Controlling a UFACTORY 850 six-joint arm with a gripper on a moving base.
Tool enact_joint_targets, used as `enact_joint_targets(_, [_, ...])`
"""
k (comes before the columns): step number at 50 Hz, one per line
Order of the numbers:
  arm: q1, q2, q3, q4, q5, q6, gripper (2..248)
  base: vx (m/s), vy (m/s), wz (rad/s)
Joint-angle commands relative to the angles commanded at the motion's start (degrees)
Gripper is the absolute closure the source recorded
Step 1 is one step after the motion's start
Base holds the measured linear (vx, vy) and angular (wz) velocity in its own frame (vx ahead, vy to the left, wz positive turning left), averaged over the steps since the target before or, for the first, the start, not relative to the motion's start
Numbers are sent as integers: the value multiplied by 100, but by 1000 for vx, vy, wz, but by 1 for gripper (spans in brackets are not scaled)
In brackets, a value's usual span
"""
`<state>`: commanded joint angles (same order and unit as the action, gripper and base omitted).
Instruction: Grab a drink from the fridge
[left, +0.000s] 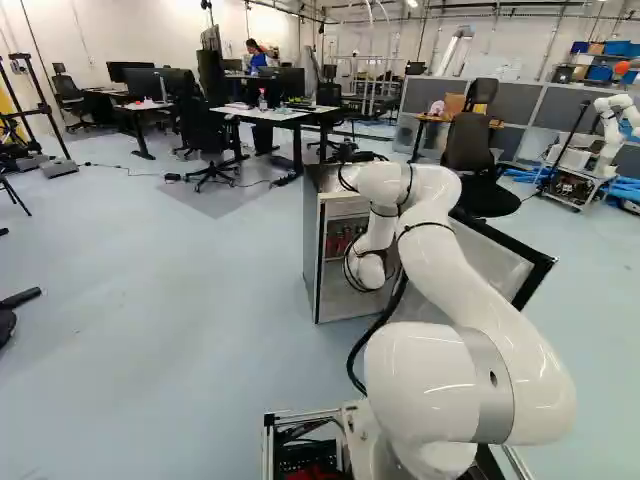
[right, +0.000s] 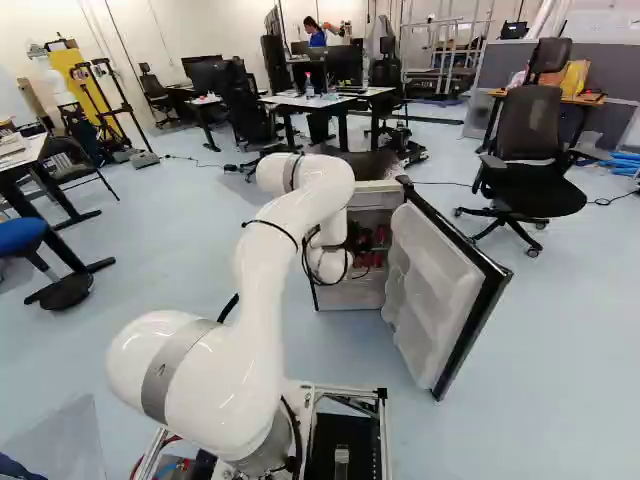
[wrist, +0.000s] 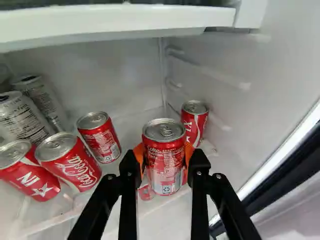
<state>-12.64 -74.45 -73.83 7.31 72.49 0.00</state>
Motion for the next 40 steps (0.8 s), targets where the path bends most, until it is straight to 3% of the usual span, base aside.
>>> enact_joint_targets(40, [32, 1439, 1839, 0, 0, 0, 151, 0, 0, 0])
